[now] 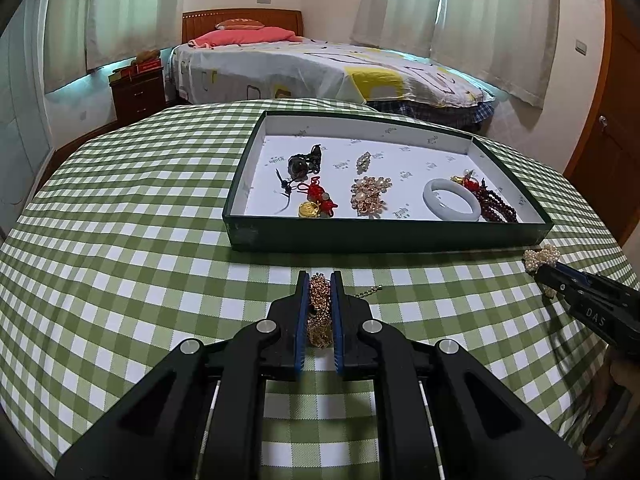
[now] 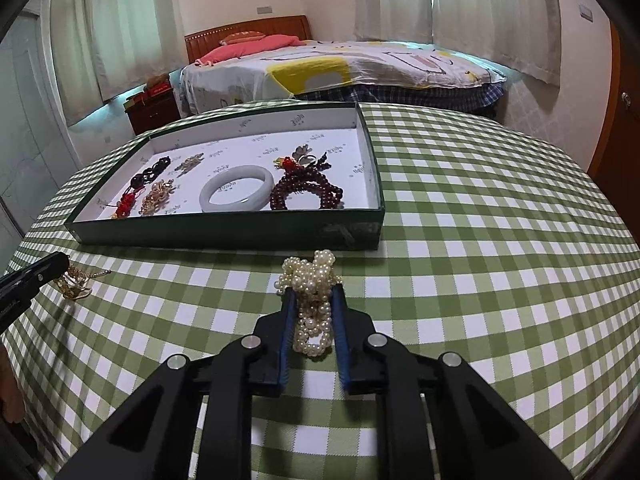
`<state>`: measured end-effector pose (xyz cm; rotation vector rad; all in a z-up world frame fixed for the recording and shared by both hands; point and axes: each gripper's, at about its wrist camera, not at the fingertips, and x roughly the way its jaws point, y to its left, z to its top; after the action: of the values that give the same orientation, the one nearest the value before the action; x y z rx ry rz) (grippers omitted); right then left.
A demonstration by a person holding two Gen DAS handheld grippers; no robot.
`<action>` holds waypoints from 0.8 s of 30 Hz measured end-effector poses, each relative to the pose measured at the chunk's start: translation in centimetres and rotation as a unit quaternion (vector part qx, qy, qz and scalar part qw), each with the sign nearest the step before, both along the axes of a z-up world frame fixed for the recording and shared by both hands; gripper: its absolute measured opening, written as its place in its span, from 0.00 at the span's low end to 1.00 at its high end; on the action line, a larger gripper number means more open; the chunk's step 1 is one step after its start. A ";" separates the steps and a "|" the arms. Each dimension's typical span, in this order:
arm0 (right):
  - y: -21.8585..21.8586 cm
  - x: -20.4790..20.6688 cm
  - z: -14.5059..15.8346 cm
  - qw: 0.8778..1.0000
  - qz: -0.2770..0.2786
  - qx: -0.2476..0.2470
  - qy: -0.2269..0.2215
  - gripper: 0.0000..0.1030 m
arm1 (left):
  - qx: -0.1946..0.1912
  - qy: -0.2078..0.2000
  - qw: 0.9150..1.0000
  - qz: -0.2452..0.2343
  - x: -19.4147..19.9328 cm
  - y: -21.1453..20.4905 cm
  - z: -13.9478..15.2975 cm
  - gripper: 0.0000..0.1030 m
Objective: Organize jewelry
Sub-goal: 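Grasp the pearl strand with the right tool while the left tool holds the chain, then carry the gold chain and pearl strand into the green box with both tools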
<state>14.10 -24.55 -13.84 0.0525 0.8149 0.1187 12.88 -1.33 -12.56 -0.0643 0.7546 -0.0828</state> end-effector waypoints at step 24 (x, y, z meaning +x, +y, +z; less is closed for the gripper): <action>0.6 -1.0 0.7 1.000 0.005 0.005 -0.019 0.07 | 0.003 -0.010 1.000 0.001 -0.8 0.1 0.4 0.10</action>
<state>13.15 -23.95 -13.12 0.0543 0.7777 0.1331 12.04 -1.21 -12.14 -0.0588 0.7352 -0.0792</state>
